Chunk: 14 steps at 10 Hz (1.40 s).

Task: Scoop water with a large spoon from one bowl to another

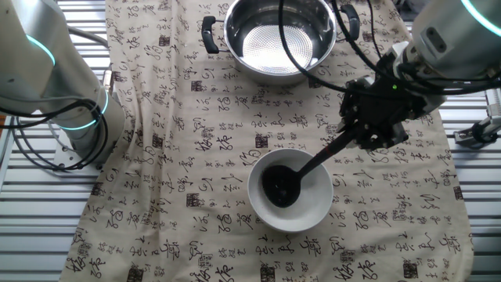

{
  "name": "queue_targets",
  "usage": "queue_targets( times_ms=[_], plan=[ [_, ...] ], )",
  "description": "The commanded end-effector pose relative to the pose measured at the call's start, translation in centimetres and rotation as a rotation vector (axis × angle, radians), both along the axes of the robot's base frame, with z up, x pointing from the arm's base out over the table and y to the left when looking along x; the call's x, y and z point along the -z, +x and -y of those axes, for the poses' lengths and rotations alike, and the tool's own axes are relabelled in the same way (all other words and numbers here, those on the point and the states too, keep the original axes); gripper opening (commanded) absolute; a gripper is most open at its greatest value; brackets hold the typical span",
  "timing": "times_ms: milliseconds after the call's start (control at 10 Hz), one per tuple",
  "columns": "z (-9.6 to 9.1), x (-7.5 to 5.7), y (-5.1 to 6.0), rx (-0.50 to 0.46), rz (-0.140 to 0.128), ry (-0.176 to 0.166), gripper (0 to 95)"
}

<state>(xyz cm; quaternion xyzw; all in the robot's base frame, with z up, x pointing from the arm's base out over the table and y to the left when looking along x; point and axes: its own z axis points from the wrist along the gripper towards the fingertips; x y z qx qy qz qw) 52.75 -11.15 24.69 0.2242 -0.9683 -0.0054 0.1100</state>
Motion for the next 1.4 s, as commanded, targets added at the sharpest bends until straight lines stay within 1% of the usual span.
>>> queue_targets(
  times_ms=[100,300,600,1000,1100,1300,1400],
  plan=[
    [0.0,0.0,0.0,0.0,0.001,0.004,38.0],
    [0.0,-0.1,0.0,0.001,0.0,0.003,38.0],
    [0.2,-0.8,0.0,-0.002,0.0,0.002,38.0],
    [0.1,-2.2,-0.1,0.006,0.002,0.001,38.0],
    [-0.3,-2.5,0.0,0.023,0.004,-0.002,19.0],
    [-1.8,-2.9,0.4,0.049,0.007,-0.006,19.0],
    [-2.2,-3.1,0.5,0.054,0.007,-0.005,19.0]
  ],
)
